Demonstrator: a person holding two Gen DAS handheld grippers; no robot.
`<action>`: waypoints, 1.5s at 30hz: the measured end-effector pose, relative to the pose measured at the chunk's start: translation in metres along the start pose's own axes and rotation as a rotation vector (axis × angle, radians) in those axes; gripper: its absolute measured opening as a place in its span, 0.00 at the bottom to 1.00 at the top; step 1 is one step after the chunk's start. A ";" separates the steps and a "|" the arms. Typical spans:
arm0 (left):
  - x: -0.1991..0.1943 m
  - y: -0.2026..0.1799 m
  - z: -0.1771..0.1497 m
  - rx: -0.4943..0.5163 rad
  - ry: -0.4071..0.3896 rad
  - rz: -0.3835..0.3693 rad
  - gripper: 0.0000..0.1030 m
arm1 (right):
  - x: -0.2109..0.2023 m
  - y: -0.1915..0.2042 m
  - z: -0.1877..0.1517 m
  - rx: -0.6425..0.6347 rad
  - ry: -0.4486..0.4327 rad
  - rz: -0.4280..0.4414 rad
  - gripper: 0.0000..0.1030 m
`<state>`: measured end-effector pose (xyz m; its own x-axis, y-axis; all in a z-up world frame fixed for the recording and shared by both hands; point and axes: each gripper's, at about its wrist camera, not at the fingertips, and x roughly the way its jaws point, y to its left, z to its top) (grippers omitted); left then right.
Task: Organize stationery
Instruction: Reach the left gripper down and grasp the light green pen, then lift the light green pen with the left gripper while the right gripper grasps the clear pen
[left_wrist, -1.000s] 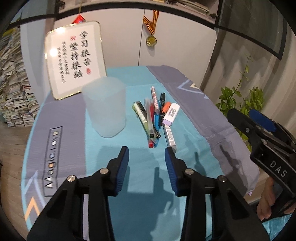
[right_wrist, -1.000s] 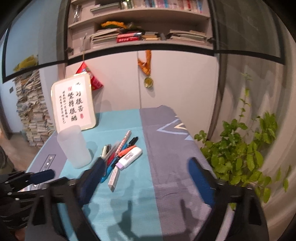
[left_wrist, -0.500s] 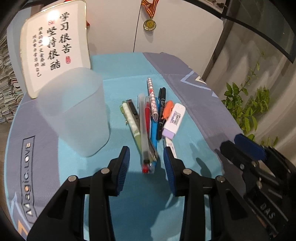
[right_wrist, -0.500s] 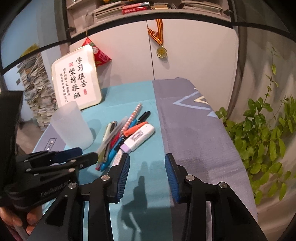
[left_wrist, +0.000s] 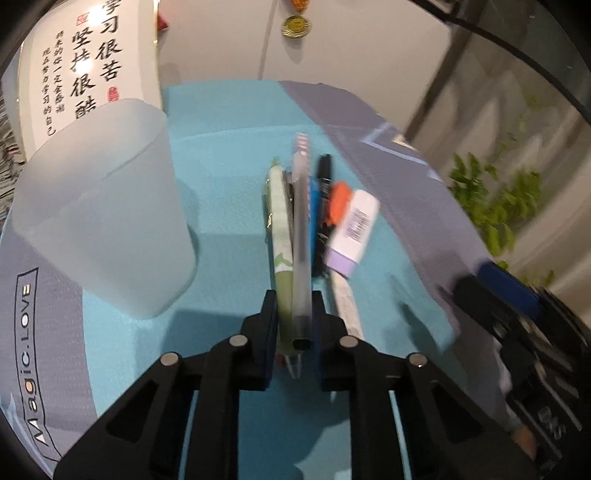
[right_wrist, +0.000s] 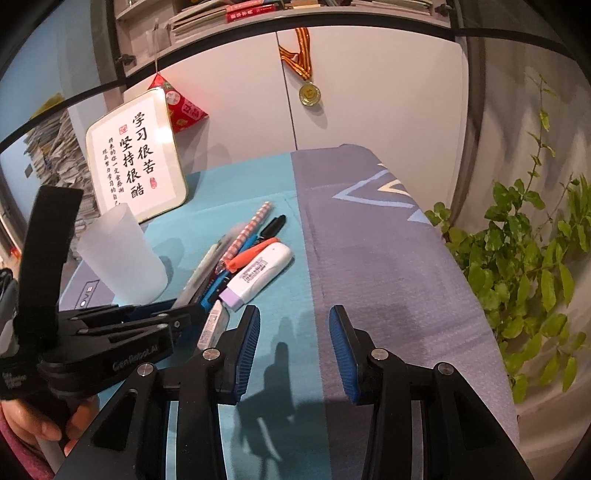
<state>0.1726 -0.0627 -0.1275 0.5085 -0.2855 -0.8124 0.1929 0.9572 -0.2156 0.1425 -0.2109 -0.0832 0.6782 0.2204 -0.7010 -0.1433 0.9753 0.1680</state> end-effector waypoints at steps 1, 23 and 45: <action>-0.005 -0.003 -0.006 0.014 0.010 -0.032 0.13 | 0.000 0.002 0.001 -0.002 0.001 0.012 0.41; -0.039 -0.014 -0.037 0.136 0.011 -0.046 0.33 | 0.045 0.027 0.009 0.008 0.158 0.105 0.41; -0.024 0.008 -0.032 0.052 0.102 -0.100 0.12 | 0.043 -0.019 -0.004 0.142 0.223 0.134 0.09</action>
<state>0.1356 -0.0462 -0.1269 0.3970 -0.3701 -0.8399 0.2828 0.9199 -0.2717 0.1718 -0.2195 -0.1195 0.4826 0.3599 -0.7985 -0.1081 0.9292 0.3534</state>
